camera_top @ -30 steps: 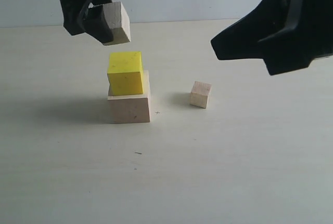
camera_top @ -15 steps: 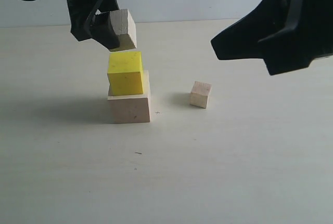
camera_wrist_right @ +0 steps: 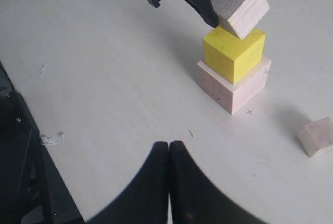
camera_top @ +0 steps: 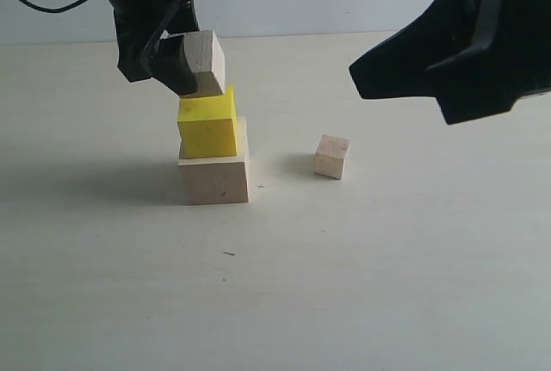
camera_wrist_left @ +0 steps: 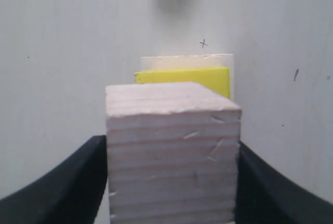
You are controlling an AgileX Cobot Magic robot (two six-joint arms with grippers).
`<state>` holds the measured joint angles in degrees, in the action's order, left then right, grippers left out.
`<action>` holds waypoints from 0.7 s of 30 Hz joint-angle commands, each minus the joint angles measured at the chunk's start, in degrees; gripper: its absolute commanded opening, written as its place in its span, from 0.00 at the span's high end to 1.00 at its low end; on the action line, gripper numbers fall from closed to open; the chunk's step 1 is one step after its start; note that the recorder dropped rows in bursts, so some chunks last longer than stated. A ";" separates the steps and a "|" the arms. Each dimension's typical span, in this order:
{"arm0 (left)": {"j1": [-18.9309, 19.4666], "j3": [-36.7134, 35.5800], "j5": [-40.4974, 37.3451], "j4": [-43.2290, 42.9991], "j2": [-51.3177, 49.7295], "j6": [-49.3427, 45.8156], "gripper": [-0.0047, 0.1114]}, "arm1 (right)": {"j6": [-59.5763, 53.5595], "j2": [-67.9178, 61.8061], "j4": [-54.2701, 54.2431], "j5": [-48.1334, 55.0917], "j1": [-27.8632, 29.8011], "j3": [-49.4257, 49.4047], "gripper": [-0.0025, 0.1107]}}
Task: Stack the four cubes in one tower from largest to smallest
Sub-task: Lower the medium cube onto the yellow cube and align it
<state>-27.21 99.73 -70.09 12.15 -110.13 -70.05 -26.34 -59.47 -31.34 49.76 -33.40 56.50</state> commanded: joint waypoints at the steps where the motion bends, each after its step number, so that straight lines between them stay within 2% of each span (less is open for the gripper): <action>1: -0.16 -0.27 0.13 0.49 2.04 0.31 0.96 | -0.59 0.30 0.38 -0.33 0.05 -0.15 0.98; 21: -0.16 -3.18 0.13 1.97 3.01 -0.20 0.96 | -0.59 0.30 0.14 -0.21 0.05 -0.15 0.98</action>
<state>-27.21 96.77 -70.09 13.21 -107.70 -70.05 -26.34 -59.47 -31.24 49.76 -33.40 56.50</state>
